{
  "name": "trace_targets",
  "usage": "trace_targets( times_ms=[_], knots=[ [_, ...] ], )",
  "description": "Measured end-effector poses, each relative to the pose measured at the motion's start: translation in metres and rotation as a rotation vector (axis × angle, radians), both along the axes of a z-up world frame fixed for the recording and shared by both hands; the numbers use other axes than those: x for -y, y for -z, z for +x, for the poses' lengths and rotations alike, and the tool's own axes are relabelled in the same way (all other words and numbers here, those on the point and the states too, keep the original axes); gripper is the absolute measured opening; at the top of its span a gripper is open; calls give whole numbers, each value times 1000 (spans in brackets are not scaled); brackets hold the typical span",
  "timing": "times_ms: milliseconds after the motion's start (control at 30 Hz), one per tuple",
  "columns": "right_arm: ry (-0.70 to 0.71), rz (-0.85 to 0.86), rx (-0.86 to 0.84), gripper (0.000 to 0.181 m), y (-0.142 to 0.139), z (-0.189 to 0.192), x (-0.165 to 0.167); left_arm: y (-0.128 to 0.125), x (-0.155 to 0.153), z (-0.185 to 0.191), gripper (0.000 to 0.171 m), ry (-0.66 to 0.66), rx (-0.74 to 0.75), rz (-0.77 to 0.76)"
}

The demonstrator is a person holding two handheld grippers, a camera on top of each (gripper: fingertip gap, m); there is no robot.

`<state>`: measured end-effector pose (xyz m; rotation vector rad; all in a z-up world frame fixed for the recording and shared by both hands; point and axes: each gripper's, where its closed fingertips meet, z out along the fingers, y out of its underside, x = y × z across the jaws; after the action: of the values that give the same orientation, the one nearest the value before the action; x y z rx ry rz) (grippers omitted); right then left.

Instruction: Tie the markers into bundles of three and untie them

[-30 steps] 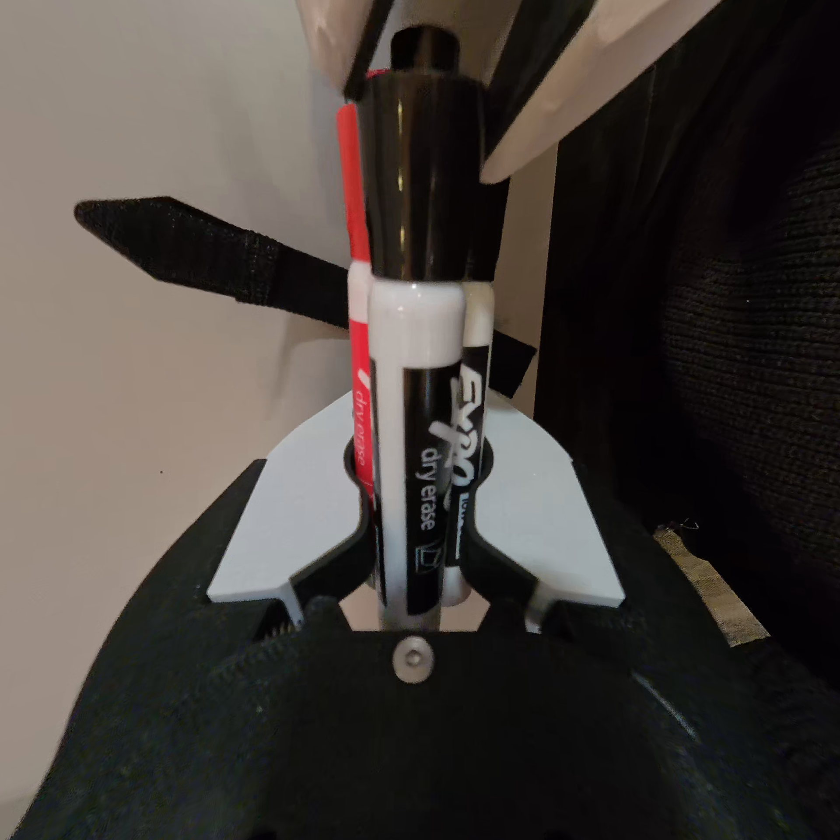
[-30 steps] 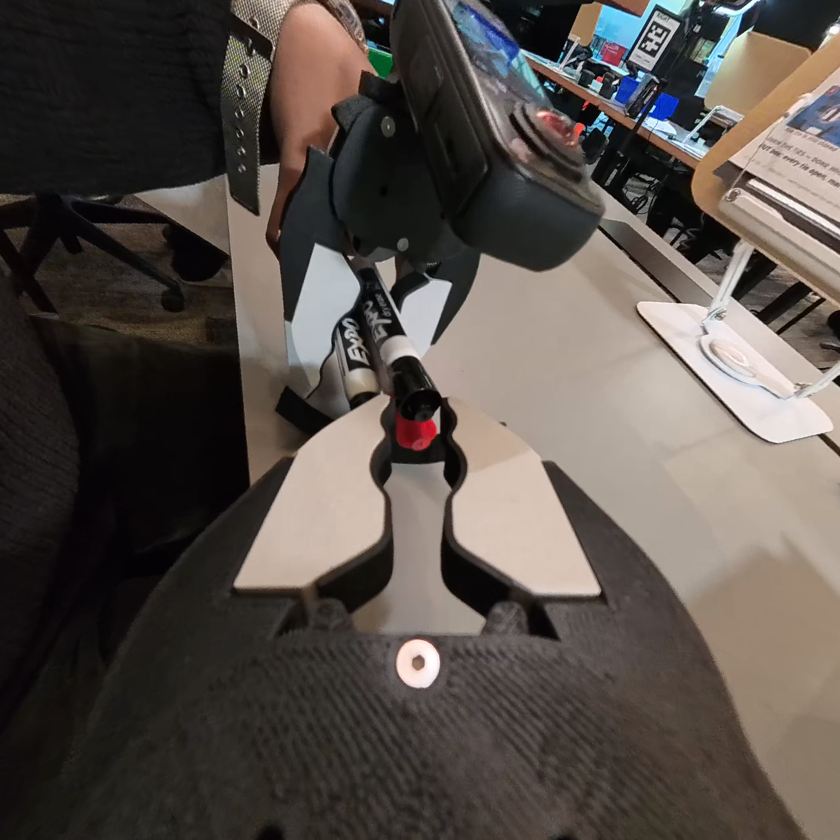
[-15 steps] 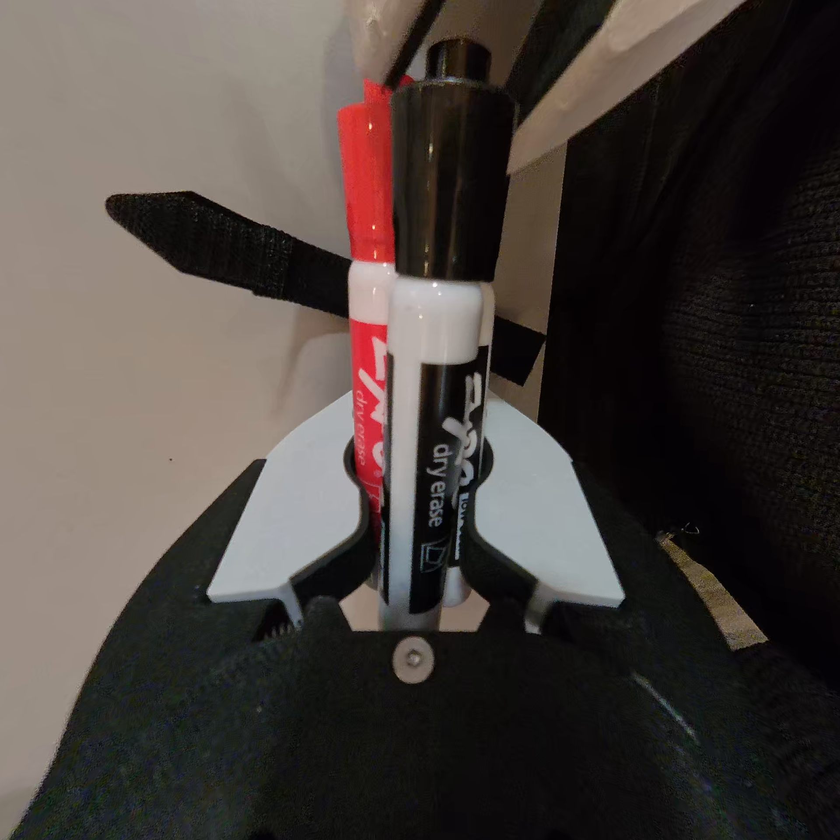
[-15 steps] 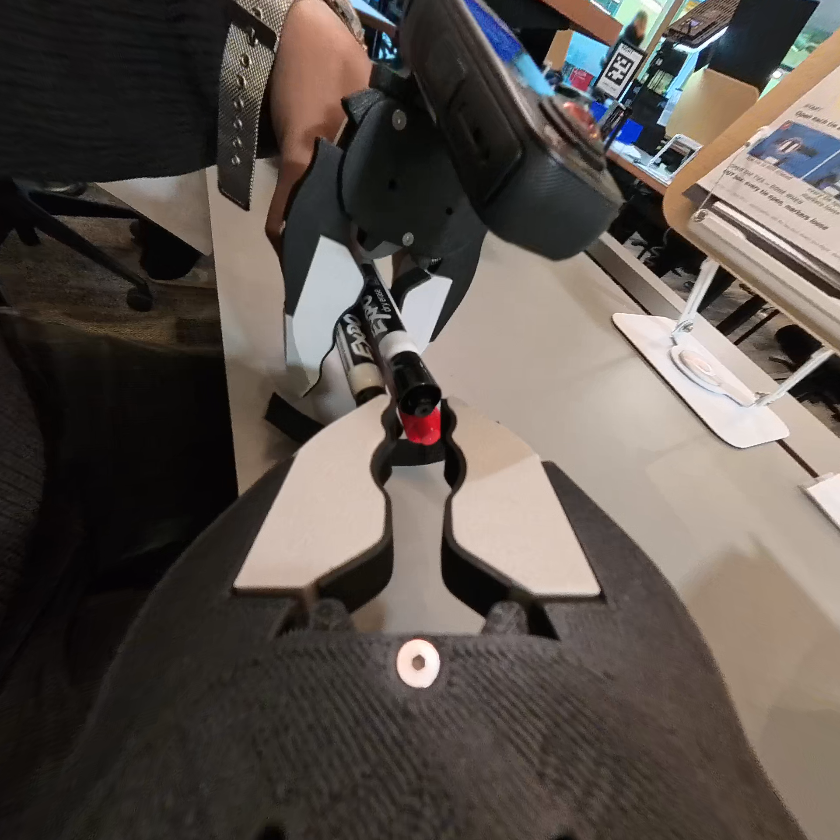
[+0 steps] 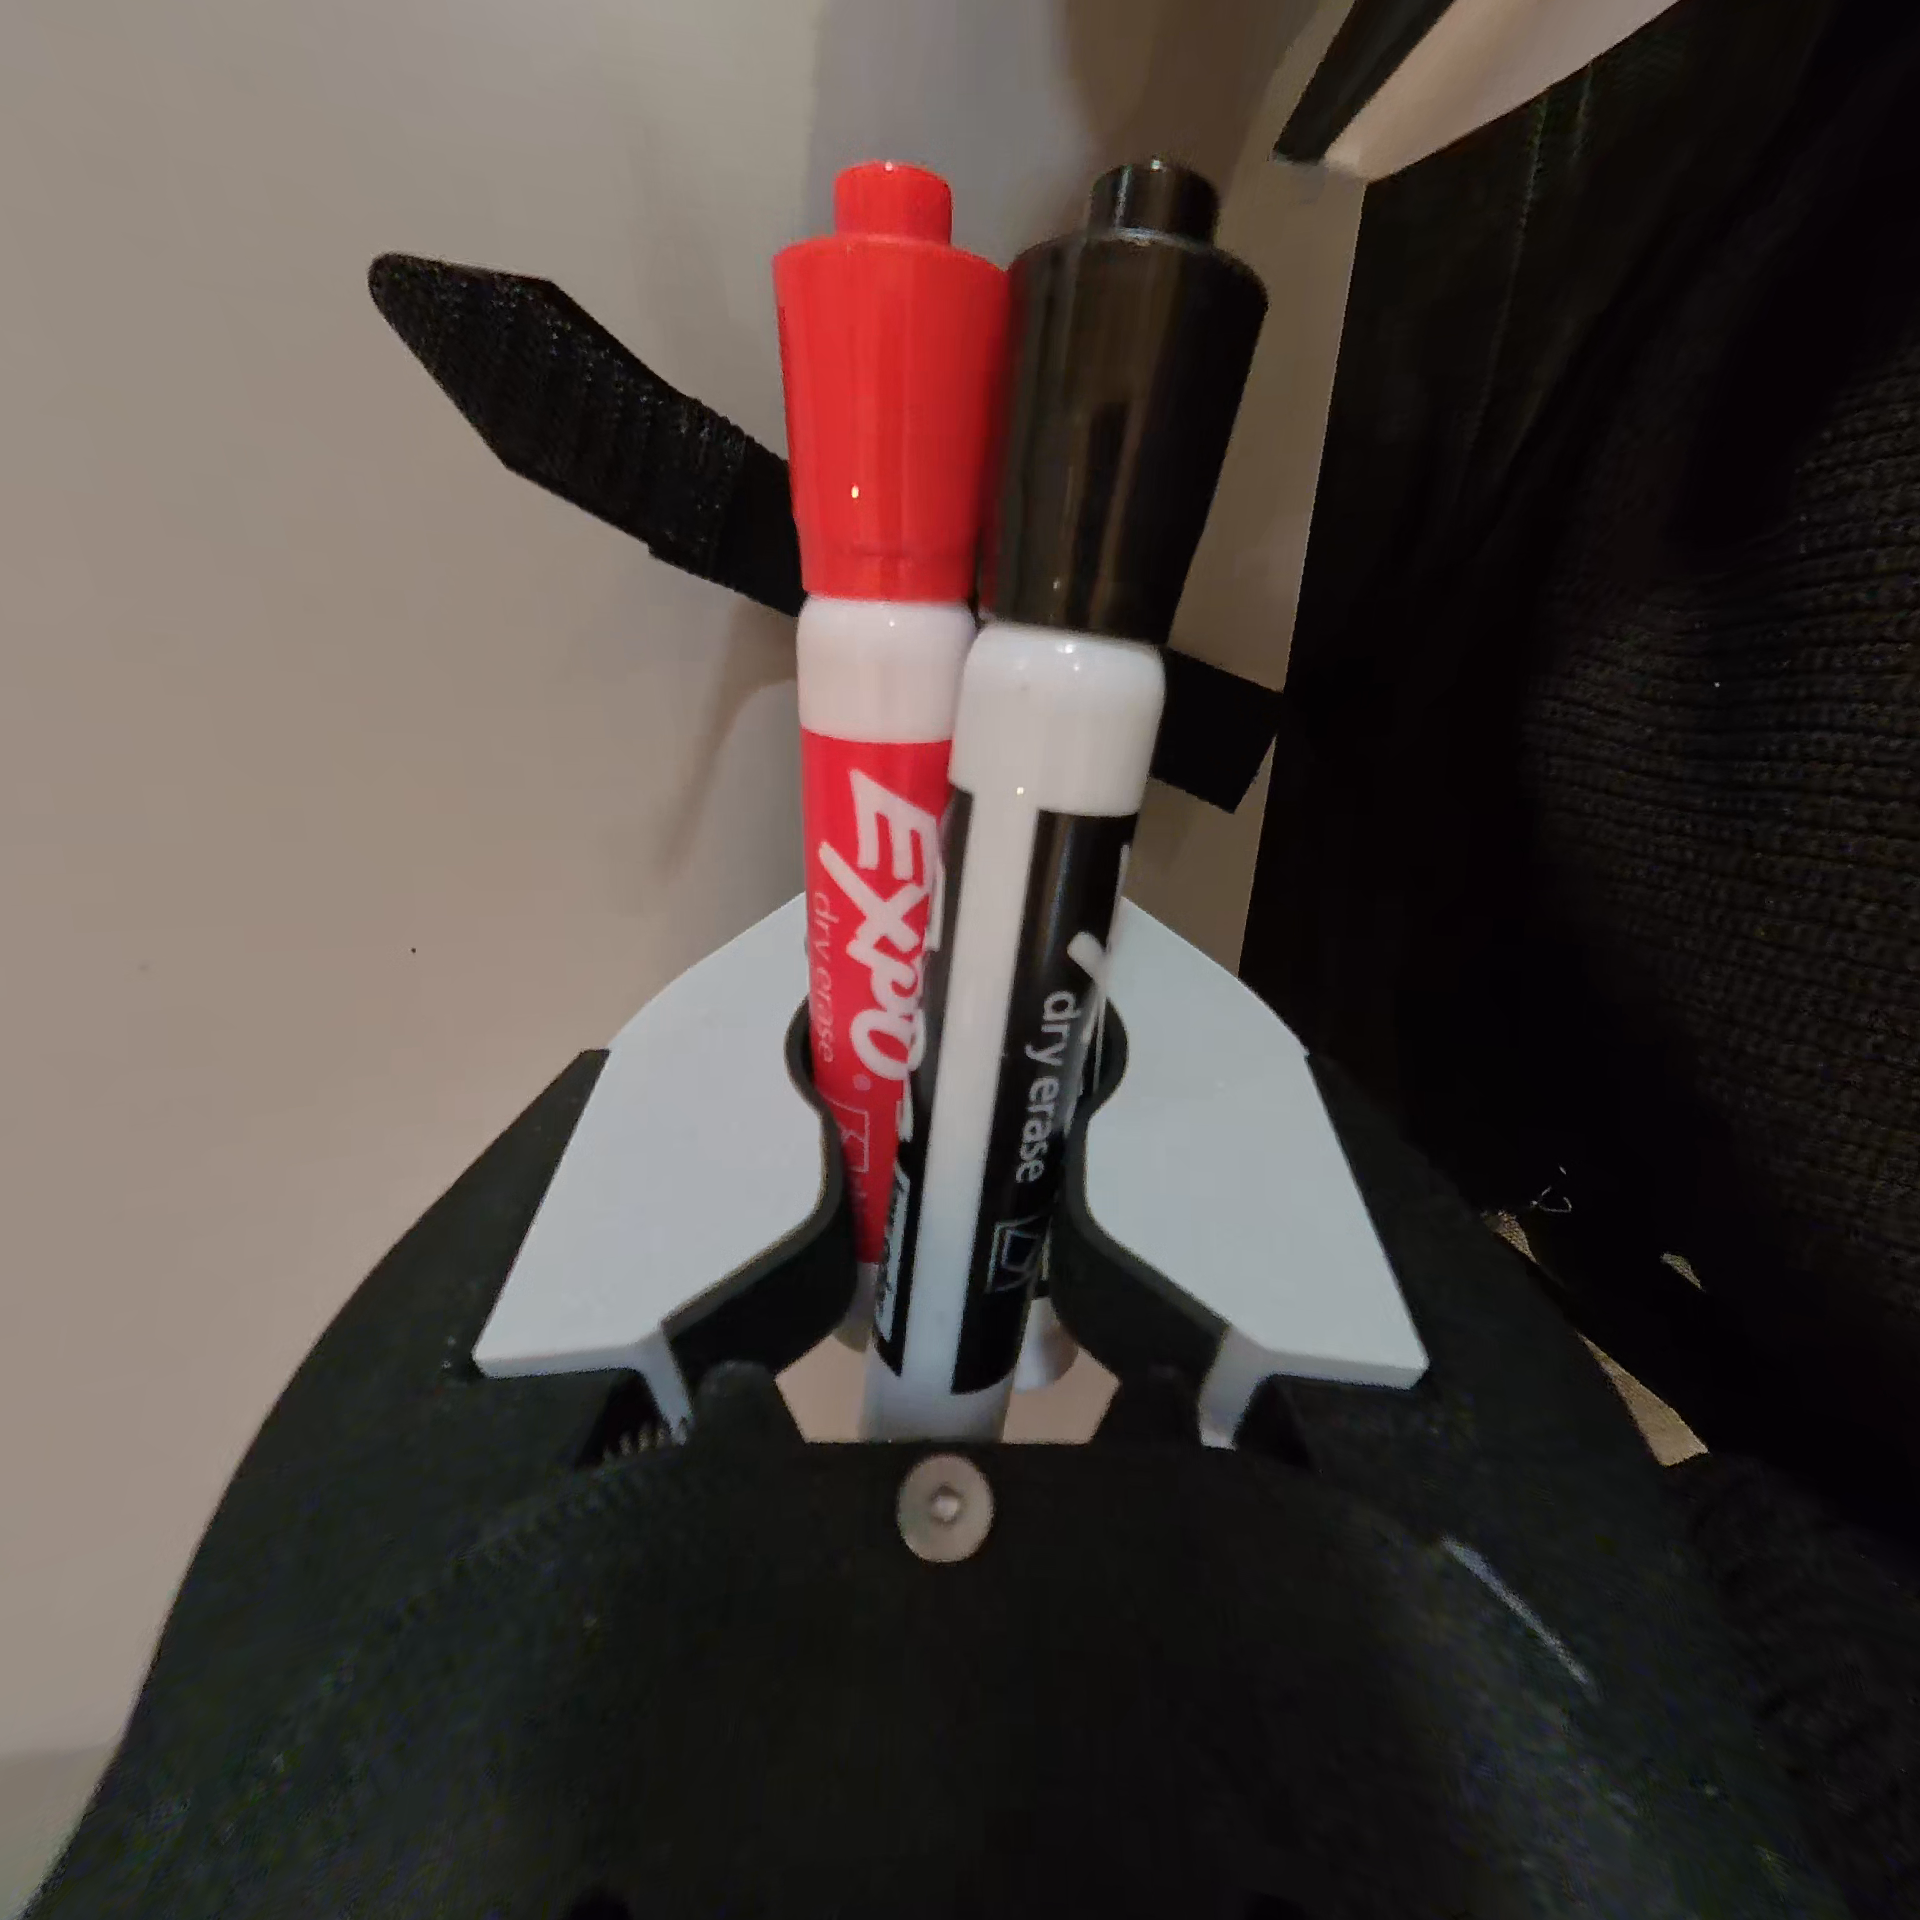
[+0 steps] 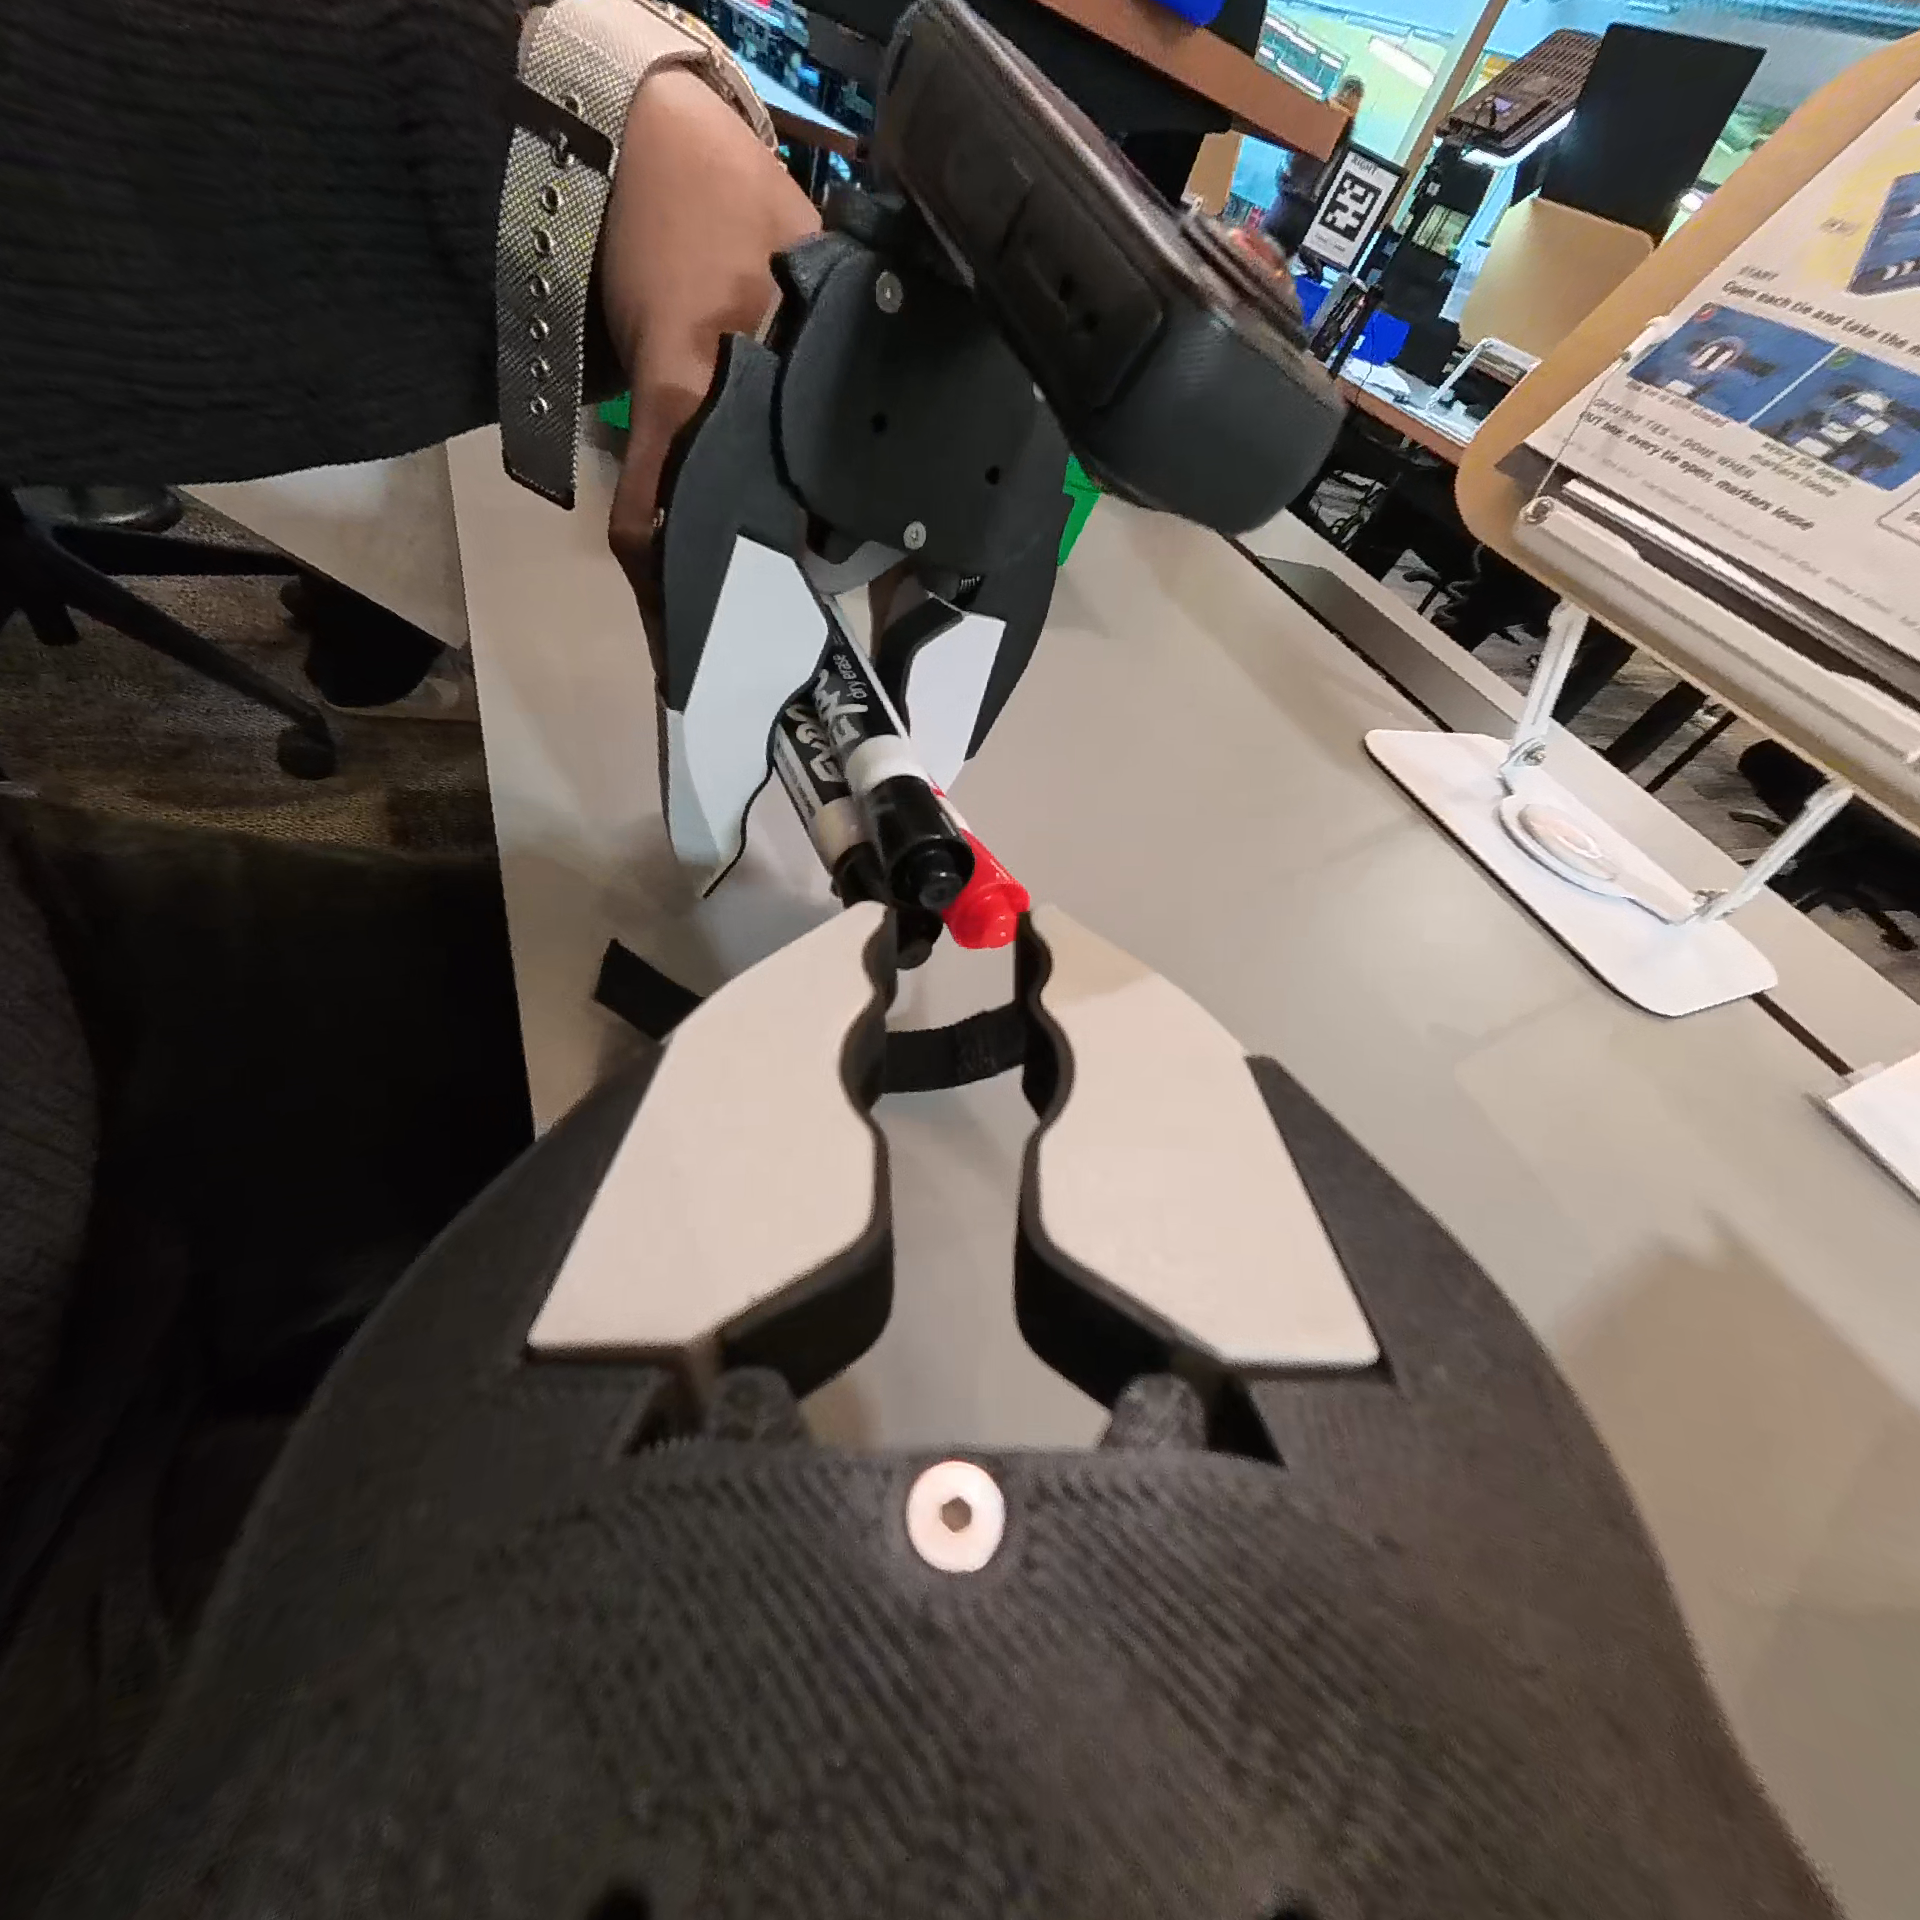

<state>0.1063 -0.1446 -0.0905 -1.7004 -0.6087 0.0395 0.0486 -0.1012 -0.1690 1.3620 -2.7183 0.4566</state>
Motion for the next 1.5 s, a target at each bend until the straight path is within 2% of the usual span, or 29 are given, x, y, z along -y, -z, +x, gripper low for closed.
trace_targets(
  times_ms=[300, 467, 567, 633, 700, 767, 867, 967, 1133, 1233, 1300, 1367, 1433, 1500],
  knots=[
    [30, 4, -7, 20, -1, 5, -2, -2, -14, -2, 43, -43, 3, 6],
    [178, -93, -35, 24, 15, 28, -10, -4, -29, -7, 43, -98, 8, 1],
    [216, -173, -130, 31, 25, 34, -13, -5, -32, -8, 43, -109, 13, -5],
    [181, -210, -172, 41, 27, 27, -13, -4, -33, -8, 43, -110, 9, -6],
    [121, -250, -108, 59, 37, 17, -8, -2, -34, -9, 43, -113, 5, -10],
    [86, -305, -18, 70, 52, 10, -3, -1, -35, -10, 43, -118, 0, -11],
    [83, -425, -51, 89, 66, 0, -3, 0, -37, -11, 43, -124, -5, -12],
    [102, -530, -105, 92, 78, -7, -6, 0, -38, -11, 43, -129, -7, -13],
    [116, -647, -92, 100, 95, -15, -11, 0, -41, -12, 43, -139, -9, -9],
    [119, -646, -75, 98, 96, -19, -17, -1, -41, -13, 44, -143, -9, -7],
    [145, -636, -53, 91, 96, -17, -23, -1, -42, -13, 43, -143, -9, -4],
    [170, -617, -47, 65, 95, -14, -29, -2, -42, -13, 43, -143, -7, -3],
    [182, -596, -60, 26, 91, -12, -32, -3, -42, -13, 43, -144, -4, -1],
    [189, -548, -79, 11, 84, -9, -35, -4, -43, -13, 43, -146, 0, 0]
  ],
)
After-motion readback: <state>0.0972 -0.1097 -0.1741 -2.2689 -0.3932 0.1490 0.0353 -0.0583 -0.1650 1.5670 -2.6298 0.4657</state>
